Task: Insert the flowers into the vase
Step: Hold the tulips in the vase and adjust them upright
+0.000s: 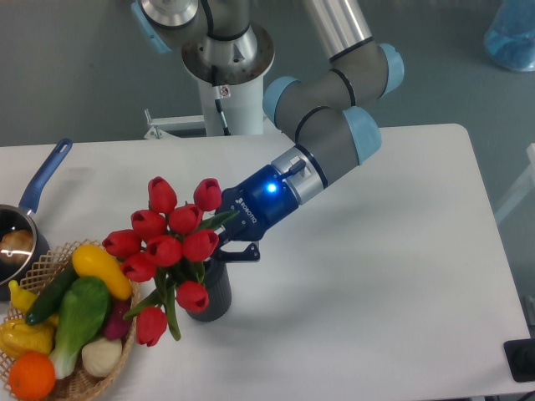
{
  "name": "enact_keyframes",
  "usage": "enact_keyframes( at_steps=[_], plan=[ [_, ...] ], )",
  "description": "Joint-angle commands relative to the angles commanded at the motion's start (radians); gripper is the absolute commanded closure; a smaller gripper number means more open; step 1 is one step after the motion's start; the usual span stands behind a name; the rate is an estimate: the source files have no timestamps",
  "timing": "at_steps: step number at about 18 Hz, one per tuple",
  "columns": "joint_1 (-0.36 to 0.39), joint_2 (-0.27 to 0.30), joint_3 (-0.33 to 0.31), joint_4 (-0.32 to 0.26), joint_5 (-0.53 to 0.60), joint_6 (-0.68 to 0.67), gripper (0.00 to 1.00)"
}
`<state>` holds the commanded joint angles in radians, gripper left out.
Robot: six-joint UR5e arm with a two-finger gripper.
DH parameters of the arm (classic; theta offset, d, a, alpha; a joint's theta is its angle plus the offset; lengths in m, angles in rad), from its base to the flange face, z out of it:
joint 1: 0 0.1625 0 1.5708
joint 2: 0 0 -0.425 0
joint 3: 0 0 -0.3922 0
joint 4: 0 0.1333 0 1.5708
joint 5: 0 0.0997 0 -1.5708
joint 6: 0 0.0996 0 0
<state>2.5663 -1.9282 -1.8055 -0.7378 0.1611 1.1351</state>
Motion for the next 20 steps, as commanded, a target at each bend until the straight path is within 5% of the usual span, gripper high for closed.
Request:
enact_keyframes(
  at_steps=[20],
  plan=[
    [0.014,-0.015,-0.048,0.0,0.002,0.124,0.81]
  ],
)
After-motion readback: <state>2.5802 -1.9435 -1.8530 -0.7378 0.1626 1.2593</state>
